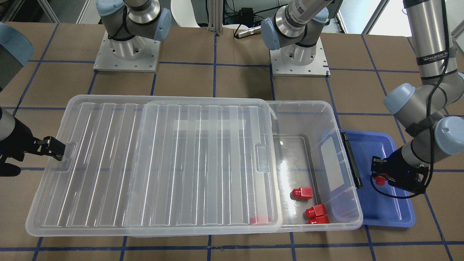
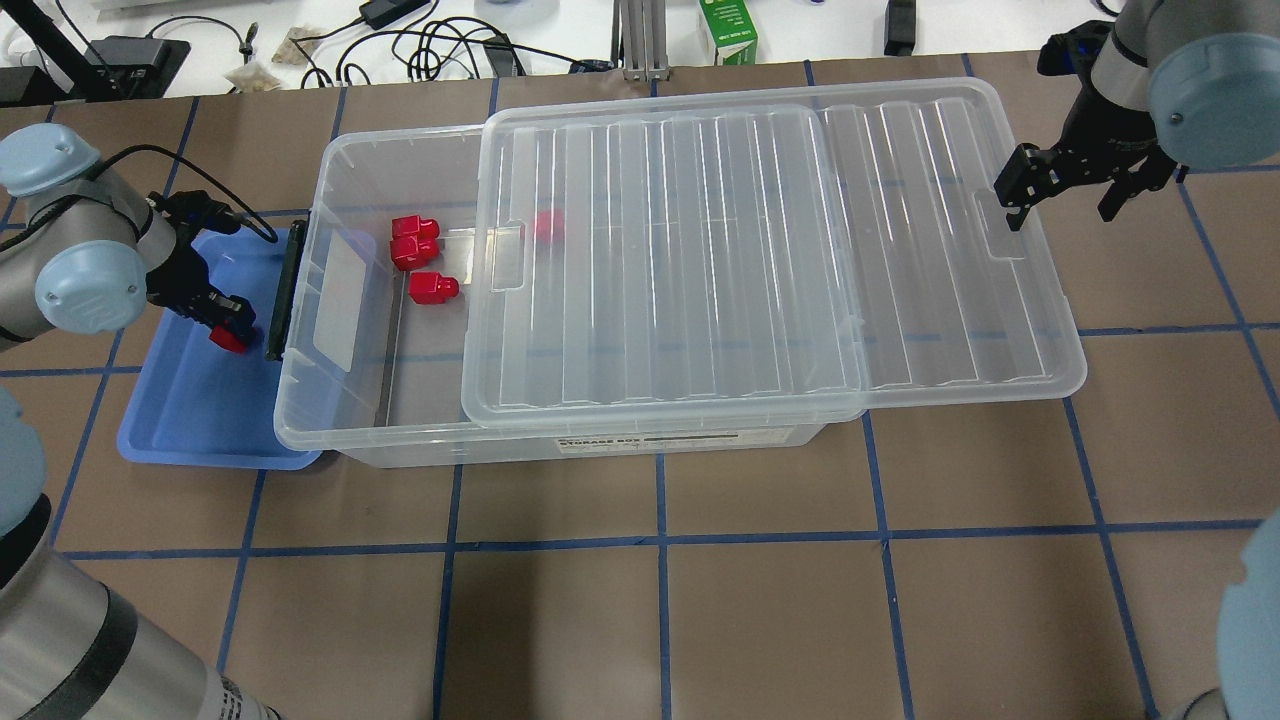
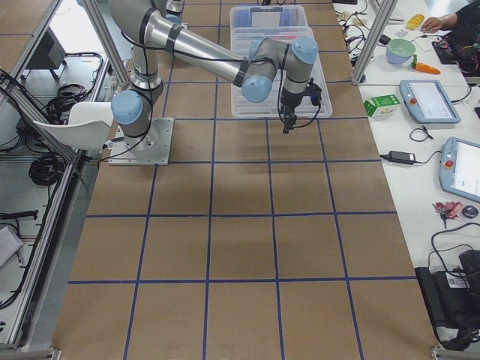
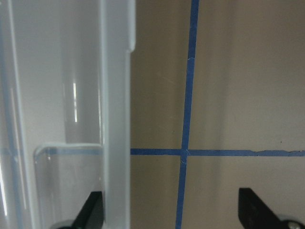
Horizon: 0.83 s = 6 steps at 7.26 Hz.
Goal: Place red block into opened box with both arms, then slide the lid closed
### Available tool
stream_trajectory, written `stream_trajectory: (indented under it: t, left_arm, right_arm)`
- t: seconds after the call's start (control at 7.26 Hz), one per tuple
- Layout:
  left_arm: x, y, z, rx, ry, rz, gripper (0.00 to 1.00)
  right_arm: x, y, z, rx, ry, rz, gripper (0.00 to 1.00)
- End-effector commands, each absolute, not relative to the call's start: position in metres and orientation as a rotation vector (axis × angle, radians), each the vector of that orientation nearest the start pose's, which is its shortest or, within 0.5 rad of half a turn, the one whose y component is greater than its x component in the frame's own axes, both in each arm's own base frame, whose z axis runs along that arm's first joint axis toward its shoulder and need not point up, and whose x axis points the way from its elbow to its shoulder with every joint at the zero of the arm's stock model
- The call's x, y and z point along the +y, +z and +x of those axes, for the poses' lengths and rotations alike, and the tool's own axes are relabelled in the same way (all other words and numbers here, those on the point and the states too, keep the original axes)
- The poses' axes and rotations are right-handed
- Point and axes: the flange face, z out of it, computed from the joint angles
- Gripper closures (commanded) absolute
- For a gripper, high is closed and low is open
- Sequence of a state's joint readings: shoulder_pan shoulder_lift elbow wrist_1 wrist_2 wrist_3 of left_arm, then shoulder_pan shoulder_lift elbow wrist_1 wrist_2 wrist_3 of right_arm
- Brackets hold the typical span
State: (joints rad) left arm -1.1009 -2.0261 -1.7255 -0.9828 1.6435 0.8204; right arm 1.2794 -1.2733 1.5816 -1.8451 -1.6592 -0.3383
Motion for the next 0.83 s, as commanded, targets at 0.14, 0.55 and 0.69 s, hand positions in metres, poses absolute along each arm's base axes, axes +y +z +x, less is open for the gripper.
stream_trajectory:
  t: [0.14, 0.55, 0.69]
  left_arm:
    - [-0.584, 0.296, 0.137, 3.052, 0.121, 0.571, 0.96]
    - [-0.581, 0.369, 0.056, 3.031, 0.056, 0.569, 0.96]
    - [-0.577, 0.387, 0.015, 3.023, 0.011, 0.538, 0.96]
  right_arm:
    - [-0.603, 0.356, -0.052, 3.212, 0.082, -0.073, 0.0]
    - [-0.587, 0.406, -0.036, 3.178, 0.068, -0.033, 0.0]
    - [-0.573, 0.436, -0.031, 3.176, 0.061, 0.028, 0.0]
